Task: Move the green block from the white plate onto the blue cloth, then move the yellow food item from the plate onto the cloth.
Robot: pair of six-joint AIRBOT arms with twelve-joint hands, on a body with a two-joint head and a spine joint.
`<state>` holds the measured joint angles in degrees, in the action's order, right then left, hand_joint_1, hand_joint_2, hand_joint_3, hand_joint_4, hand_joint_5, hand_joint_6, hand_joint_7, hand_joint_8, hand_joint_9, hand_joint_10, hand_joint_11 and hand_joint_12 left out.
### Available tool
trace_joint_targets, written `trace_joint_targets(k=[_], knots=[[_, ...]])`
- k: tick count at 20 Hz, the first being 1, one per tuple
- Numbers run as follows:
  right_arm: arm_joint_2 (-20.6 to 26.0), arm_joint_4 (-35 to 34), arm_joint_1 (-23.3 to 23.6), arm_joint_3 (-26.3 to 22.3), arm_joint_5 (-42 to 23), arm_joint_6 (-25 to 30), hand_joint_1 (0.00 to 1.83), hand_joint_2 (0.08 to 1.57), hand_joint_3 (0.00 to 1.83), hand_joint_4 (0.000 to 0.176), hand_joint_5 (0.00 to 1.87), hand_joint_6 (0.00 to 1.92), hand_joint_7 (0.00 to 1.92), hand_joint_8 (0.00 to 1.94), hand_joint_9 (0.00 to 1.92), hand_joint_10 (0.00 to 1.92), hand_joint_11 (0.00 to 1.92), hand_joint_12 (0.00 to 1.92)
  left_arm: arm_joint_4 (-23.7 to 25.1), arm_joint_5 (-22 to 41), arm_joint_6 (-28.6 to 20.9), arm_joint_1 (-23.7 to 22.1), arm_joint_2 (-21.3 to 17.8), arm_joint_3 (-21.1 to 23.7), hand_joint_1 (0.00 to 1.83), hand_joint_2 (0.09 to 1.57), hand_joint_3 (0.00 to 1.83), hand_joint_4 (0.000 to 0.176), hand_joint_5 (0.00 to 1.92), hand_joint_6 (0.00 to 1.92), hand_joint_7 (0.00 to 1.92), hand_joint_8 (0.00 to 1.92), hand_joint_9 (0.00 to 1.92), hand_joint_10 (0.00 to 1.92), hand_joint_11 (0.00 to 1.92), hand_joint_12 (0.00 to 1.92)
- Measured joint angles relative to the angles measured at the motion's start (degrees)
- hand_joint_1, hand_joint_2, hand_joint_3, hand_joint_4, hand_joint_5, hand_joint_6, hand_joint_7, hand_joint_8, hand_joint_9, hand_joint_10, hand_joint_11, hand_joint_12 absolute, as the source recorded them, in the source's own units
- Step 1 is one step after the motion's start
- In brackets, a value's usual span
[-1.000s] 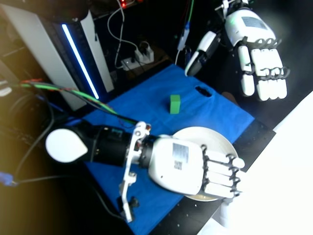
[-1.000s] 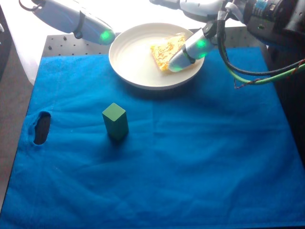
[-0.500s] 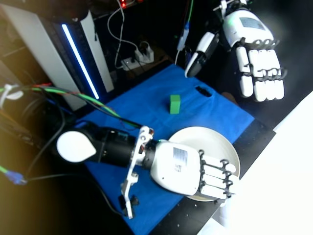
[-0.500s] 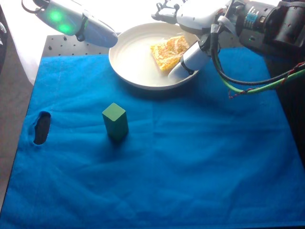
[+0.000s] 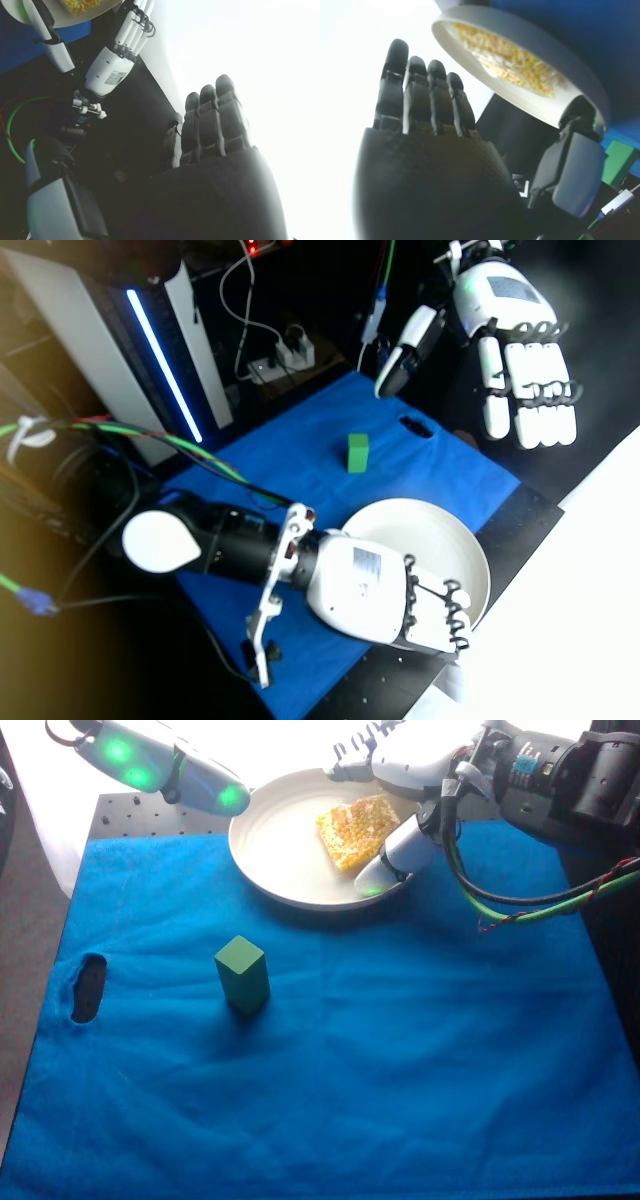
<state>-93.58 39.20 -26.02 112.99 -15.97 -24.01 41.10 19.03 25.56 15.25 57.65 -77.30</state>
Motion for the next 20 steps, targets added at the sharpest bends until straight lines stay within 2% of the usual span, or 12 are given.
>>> trace_joint_targets(k=[4,7,8,9,10,11,12,14,16,17,18,20], knots=[[0.0,-0.2,0.2,0.1,-0.8,-0.1,0.82,0.87,0.0,0.0,0.72,0.01,0.62,0.0,0.62,0.0,0.21,1.43,0.0,0.0,0.0,0.0,0.0,0.1,0.47,0.78,0.0,0.154,0.0,0.0,0.12,0.0,0.11,0.0,0.11,0.05],[0.0,-0.2,0.2,0.1,-0.9,0.0,1.02,0.97,0.0,0.0,0.95,0.01,0.96,0.05,0.95,0.14,0.5,1.48,0.0,0.0,0.0,0.0,0.0,0.1,0.49,0.78,0.0,0.145,0.0,0.0,0.12,0.0,0.11,0.0,0.11,0.05],[0.0,-0.2,0.2,0.1,-1.2,0.0,1.11,1.01,0.01,0.0,1.16,0.45,0.98,0.01,0.91,0.11,0.47,1.43,0.0,0.0,0.0,0.0,0.0,0.1,0.48,0.77,0.0,0.145,0.0,0.0,0.13,0.01,0.11,0.0,0.11,0.05],[0.0,-0.3,0.2,0.1,-1.7,0.0,1.16,1.04,0.0,0.0,1.13,0.67,0.98,0.0,0.9,0.07,0.46,1.24,0.0,0.0,0.0,0.0,0.0,0.1,0.47,0.78,0.0,0.15,0.0,0.0,0.15,0.01,0.12,0.01,0.12,0.05],[0.0,-0.2,0.2,0.1,-1.9,0.0,1.24,1.07,0.0,0.0,1.2,0.64,0.98,0.73,0.98,0.06,0.55,1.13,0.0,0.0,0.0,0.0,0.0,0.1,0.47,0.77,0.0,0.16,0.0,0.0,0.15,0.01,0.12,0.0,0.11,0.05],[0.0,-0.4,0.2,0.1,-2.1,0.0,1.25,1.09,0.0,0.0,1.14,0.8,0.95,0.9,1.0,0.04,0.58,1.05,0.0,0.0,0.0,0.0,0.0,0.1,0.48,0.77,0.0,0.161,0.0,0.0,0.16,0.01,0.12,0.0,0.11,0.05],[0.0,-0.4,0.2,0.1,-2.2,0.0,1.24,1.09,0.0,0.0,1.12,0.8,0.94,0.98,1.06,0.05,0.64,1.11,0.0,0.1,0.0,0.1,0.0,0.1,0.5,0.77,0.0,0.155,0.0,0.0,0.16,0.01,0.12,0.0,0.11,0.05],[0.0,-0.3,0.2,0.1,-2.9,0.0,1.23,1.1,0.0,0.0,1.09,0.86,0.93,1.01,1.06,0.03,0.62,1.09,0.1,0.0,0.0,0.2,0.1,0.1,0.5,0.76,0.0,0.152,0.0,0.0,0.17,0.01,0.13,0.01,0.12,0.05],[0.0,0.1,0.1,0.8,-4.3,0.0,1.23,1.11,0.0,0.0,1.09,0.87,0.92,1.02,1.05,0.02,0.57,1.11,0.1,0.1,0.0,0.3,0.1,0.1,0.53,0.76,0.0,0.163,0.0,0.0,0.16,0.01,0.12,0.0,0.1,0.04],[-0.1,0.3,0.1,1.2,-5.3,0.0,1.19,1.07,0.0,0.0,1.09,0.8,0.83,0.44,0.81,0.0,0.29,1.19,0.1,0.0,0.0,0.4,0.1,0.1,0.53,0.74,0.0,0.149,0.0,0.0,0.17,0.01,0.13,0.01,0.11,0.04],[0.3,0.6,0.0,1.4,-7.0,0.0,1.24,1.1,0.0,0.0,1.2,0.57,0.83,1.08,0.82,0.41,0.37,1.47,-0.1,0.2,0.0,0.8,0.1,0.0,0.54,0.73,0.0,0.129,0.0,0.0,0.19,0.02,0.15,0.01,0.12,0.05],[1.3,0.9,0.0,0.8,-10.3,-0.1,1.26,1.11,0.0,0.0,1.23,0.39,0.84,1.33,0.66,1.2,0.43,1.83,-0.5,0.0,-0.1,1.7,0.1,-0.2,0.59,0.69,0.0,0.127,0.02,0.0,0.23,0.01,0.19,0.01,0.15,0.05]])
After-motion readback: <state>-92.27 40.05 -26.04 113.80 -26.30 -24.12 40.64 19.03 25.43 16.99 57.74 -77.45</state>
